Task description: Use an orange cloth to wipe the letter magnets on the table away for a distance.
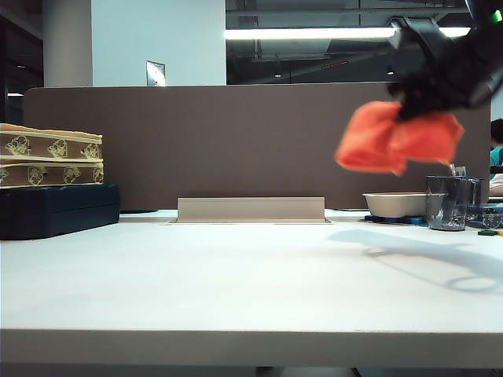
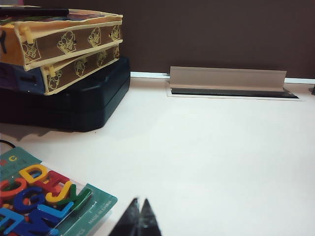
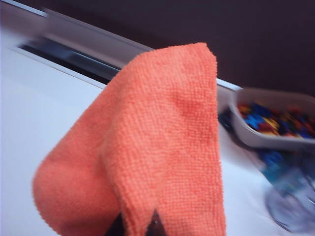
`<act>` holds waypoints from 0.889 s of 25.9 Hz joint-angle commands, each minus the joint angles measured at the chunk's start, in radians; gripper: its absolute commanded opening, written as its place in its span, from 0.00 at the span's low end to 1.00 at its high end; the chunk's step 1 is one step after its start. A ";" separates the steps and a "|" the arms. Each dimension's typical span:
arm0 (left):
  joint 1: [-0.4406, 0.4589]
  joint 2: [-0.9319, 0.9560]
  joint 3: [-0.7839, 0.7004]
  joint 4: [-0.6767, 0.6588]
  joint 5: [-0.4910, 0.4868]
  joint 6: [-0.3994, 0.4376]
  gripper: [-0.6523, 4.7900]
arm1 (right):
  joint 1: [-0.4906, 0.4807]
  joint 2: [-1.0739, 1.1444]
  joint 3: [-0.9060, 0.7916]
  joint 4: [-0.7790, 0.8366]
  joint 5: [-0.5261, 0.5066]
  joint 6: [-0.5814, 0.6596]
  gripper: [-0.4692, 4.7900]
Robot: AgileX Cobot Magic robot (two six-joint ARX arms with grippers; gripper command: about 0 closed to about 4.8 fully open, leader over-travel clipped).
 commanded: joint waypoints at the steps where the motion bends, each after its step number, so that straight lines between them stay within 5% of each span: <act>1: 0.000 0.000 0.002 0.009 0.007 0.000 0.11 | 0.111 -0.097 0.003 -0.067 -0.003 0.005 0.09; 13: 0.000 0.000 0.002 0.009 0.012 -0.023 0.11 | 0.450 -0.139 -0.025 -0.317 0.009 0.004 0.09; 20: 0.000 0.000 0.002 0.009 0.034 -0.023 0.11 | 0.508 -0.084 -0.099 -0.337 0.027 0.004 0.09; 21: 0.000 0.000 0.002 0.009 0.034 -0.023 0.11 | 0.511 -0.080 -0.113 -0.345 0.027 0.004 0.10; 23: 0.000 0.000 0.002 0.009 0.034 -0.022 0.11 | 0.520 -0.062 -0.152 -0.346 0.020 0.004 0.42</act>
